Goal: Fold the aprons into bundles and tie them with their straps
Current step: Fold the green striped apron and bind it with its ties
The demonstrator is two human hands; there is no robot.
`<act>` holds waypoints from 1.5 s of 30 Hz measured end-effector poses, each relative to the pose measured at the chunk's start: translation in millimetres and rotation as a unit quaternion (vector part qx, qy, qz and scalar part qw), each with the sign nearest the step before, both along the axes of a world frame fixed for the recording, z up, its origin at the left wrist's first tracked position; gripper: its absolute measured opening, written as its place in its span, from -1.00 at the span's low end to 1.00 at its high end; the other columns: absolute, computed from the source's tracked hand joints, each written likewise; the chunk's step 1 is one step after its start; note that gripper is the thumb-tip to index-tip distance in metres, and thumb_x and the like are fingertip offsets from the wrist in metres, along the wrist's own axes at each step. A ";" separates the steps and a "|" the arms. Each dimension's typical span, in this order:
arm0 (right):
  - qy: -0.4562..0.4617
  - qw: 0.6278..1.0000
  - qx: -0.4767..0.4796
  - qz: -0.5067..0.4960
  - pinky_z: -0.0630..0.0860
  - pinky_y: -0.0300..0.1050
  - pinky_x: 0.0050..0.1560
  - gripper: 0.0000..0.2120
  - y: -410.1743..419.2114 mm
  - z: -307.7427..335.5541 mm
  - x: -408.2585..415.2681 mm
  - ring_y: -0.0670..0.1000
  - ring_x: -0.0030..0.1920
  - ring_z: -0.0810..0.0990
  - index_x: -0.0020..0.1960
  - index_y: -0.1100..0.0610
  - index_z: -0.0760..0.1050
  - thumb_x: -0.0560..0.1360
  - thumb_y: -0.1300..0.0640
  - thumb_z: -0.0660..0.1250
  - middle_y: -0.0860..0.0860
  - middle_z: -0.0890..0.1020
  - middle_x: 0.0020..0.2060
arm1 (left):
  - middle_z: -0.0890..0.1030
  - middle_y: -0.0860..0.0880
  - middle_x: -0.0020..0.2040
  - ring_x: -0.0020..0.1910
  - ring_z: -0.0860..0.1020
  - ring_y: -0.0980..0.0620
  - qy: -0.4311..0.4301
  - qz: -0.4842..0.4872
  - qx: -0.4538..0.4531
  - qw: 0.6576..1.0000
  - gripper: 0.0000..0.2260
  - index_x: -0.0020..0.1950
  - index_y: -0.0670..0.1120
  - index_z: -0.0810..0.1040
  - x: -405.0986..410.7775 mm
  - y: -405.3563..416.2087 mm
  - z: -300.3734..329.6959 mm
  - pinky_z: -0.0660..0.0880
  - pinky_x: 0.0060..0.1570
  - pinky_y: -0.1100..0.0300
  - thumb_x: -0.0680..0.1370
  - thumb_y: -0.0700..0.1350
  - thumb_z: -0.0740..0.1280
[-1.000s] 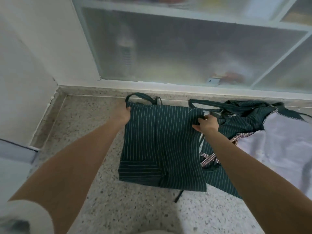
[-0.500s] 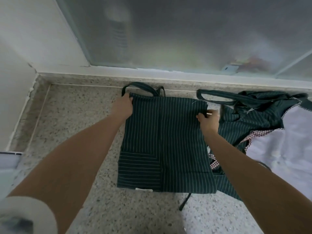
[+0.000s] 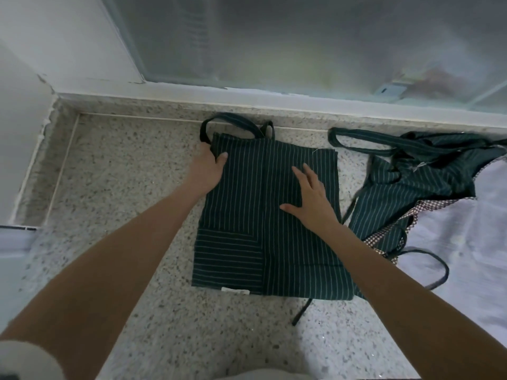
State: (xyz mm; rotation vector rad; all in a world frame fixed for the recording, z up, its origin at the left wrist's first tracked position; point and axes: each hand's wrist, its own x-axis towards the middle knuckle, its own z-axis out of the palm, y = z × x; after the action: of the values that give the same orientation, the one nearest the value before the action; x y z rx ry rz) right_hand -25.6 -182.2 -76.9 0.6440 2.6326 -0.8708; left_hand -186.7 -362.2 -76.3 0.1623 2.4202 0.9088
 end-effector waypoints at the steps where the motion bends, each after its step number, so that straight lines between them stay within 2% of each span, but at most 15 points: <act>1: -0.016 1.000 -0.001 0.014 0.15 0.13 0.43 -0.15 -3.7 -0.9 2.6 0.12 0.52 -0.05 0.54 -0.05 -0.06 0.45 -0.03 0.41 -0.05 -0.09 0.53 | 0.23 -0.19 0.48 0.41 0.29 -0.13 -0.013 0.000 0.020 1.000 -0.43 0.52 -0.22 0.02 6.1 -5.9 0.8 0.23 0.37 0.10 0.63 0.05 0.11; 3: -0.044 0.999 -0.003 0.029 0.16 0.15 0.43 -0.13 -7.7 -2.7 4.4 0.13 0.52 -0.03 0.54 -0.06 -0.06 0.43 -0.08 0.41 -0.02 -0.07 0.54 | 0.31 -0.19 0.43 0.35 0.36 -0.12 -0.037 0.023 0.045 0.998 -0.44 0.49 -0.23 0.10 16.4 -16.2 1.8 0.29 0.31 0.15 0.61 0.04 0.19; 6: -0.090 0.995 0.008 0.045 0.11 0.16 0.46 -0.08 -9.9 -4.6 5.7 0.12 0.52 -0.08 0.55 -0.05 -0.09 0.40 -0.16 0.41 0.01 -0.14 0.54 | 0.34 -0.18 0.41 0.33 0.37 -0.11 -0.083 0.016 0.024 0.996 -0.39 0.48 -0.25 0.17 35.1 -32.7 0.2 0.30 0.29 0.18 0.57 0.06 0.27; 10: -0.122 0.985 0.107 0.058 0.04 0.17 0.46 -0.06 -21.5 -3.7 10.5 0.11 0.53 -0.14 0.55 -0.05 -0.16 0.42 -0.20 0.38 0.06 -0.20 0.53 | 0.36 -0.15 0.41 0.33 0.39 -0.09 -0.152 -0.019 0.021 0.988 -0.33 0.48 -0.22 0.21 62.6 -58.0 -7.2 0.32 0.34 0.13 0.51 0.07 0.36; 14: -0.032 0.980 0.195 0.035 0.30 0.13 0.34 -0.27 -50.8 2.8 33.1 0.15 0.43 0.16 0.54 0.01 -0.02 0.52 -0.03 0.32 0.13 0.14 0.45 | 0.47 -0.17 0.31 0.23 0.47 -0.10 -0.168 0.023 0.057 0.984 -0.43 0.39 -0.25 0.35 85.6 -72.9 -4.5 0.41 0.27 0.09 0.48 0.00 0.41; 16: -0.020 0.986 0.160 0.032 0.37 0.11 0.28 -0.32 -61.8 4.0 51.5 0.14 0.38 0.22 0.53 0.00 -0.01 0.54 -0.01 0.28 0.11 0.22 0.39 | 0.52 -0.15 0.23 0.15 0.52 -0.08 -0.185 0.049 0.074 0.979 -0.50 0.32 -0.27 0.42 96.7 -80.7 -2.4 0.48 0.16 0.12 0.49 -0.03 0.41; 18: -0.055 0.992 0.109 0.034 0.32 0.19 0.33 -0.27 -64.7 2.1 70.3 0.15 0.44 0.15 0.53 -0.03 -0.05 0.52 -0.08 0.29 0.10 0.15 0.45 | 0.54 -0.13 0.13 0.05 0.53 -0.06 -0.194 0.060 0.068 0.977 -0.59 0.25 -0.26 0.46 110.5 -88.0 -1.1 0.49 0.04 0.14 0.52 -0.04 0.38; 22: -0.136 0.984 0.079 0.083 -0.02 0.42 0.38 -0.09 -58.7 -6.3 93.5 0.08 0.52 -0.22 0.53 -0.12 -0.22 0.45 -0.21 0.33 -0.03 -0.23 0.52 | 0.55 -0.19 0.16 0.12 0.52 -0.14 -0.145 0.053 0.042 0.987 -0.63 0.21 -0.25 0.47 141.2 -96.4 -4.0 0.45 0.06 0.13 0.59 0.02 0.25; 25: -0.152 0.980 0.072 0.106 -0.12 0.46 0.36 0.02 -59.3 -9.7 99.0 0.09 0.49 -0.36 0.51 -0.12 -0.35 0.40 -0.28 0.34 -0.03 -0.38 0.48 | 0.55 -0.17 0.12 0.05 0.51 -0.09 -0.072 0.046 0.007 0.996 -0.61 0.21 -0.23 0.45 163.8 -97.5 -6.5 0.40 -0.02 0.15 0.62 0.07 0.14; 28: -0.165 0.977 0.076 0.116 -0.17 0.48 0.33 0.08 -61.2 -10.6 99.6 0.11 0.47 -0.42 0.48 -0.10 -0.42 0.36 -0.33 0.34 -0.02 -0.46 0.45 | 0.54 -0.15 -0.05 -0.13 0.47 -0.03 -0.022 0.050 -0.029 0.998 -0.63 0.04 -0.21 0.45 175.9 -102.8 -11.1 0.34 -0.15 0.17 0.63 0.09 0.09; 31: -0.163 0.977 0.070 0.114 -0.18 0.50 0.32 0.11 -60.5 -12.3 99.3 0.11 0.45 -0.45 0.47 -0.11 -0.44 0.34 -0.35 0.34 -0.03 -0.48 0.43 | 0.55 -0.16 -0.14 -0.17 0.51 -0.11 0.022 0.037 -0.111 0.993 -0.63 -0.09 -0.18 0.41 179.9 -109.9 -15.3 0.37 -0.21 0.12 0.63 0.11 0.07; 34: -0.167 0.977 0.075 0.113 -0.18 0.51 0.32 0.12 -60.1 -12.6 100.1 0.15 0.45 -0.45 0.47 -0.13 -0.44 0.32 -0.37 0.34 -0.04 -0.48 0.44 | 0.57 -0.19 -0.08 -0.12 0.53 -0.16 0.058 0.007 -0.211 0.976 -0.61 -0.03 -0.18 0.42 185.0 -108.4 -15.7 0.39 -0.19 0.08 0.64 0.12 0.02; 38: -0.179 0.974 0.083 0.115 -0.15 0.52 0.32 0.14 -61.1 -13.4 99.4 0.19 0.44 -0.45 0.46 -0.14 -0.45 0.30 -0.39 0.34 -0.04 -0.50 0.42 | 0.59 -0.17 -0.01 -0.05 0.56 -0.15 0.083 -0.032 -0.282 0.955 -0.66 0.16 -0.17 0.39 186.9 -99.9 -14.7 0.37 -0.21 0.08 0.66 0.06 -0.01; 42: -0.203 0.971 0.077 0.104 -0.11 0.52 0.32 0.15 -63.3 -7.0 94.6 0.23 0.45 -0.42 0.47 -0.12 -0.44 0.31 -0.33 0.39 0.00 -0.50 0.43 | 0.49 -0.22 0.15 0.09 0.51 -0.18 0.098 -0.021 -0.247 0.964 -0.70 0.24 -0.22 0.29 179.6 -97.7 -14.2 0.43 -0.06 0.01 0.64 -0.02 0.09; 45: -0.218 0.967 0.088 0.099 -0.04 0.44 0.37 0.07 -68.2 1.0 83.4 0.27 0.50 -0.24 0.53 -0.05 -0.29 0.37 -0.19 0.43 0.11 -0.34 0.49 | 0.45 -0.28 0.16 0.10 0.48 -0.18 0.089 -0.004 -0.128 0.988 -0.65 0.25 -0.33 0.31 156.7 -89.3 -8.5 0.42 0.05 0.04 0.63 -0.06 0.14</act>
State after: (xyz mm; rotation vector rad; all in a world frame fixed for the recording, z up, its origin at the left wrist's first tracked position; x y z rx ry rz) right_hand 57.8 -250.4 -75.9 0.5305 2.3327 -0.3852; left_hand -30.0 -451.5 -84.8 0.1623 2.6737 0.5936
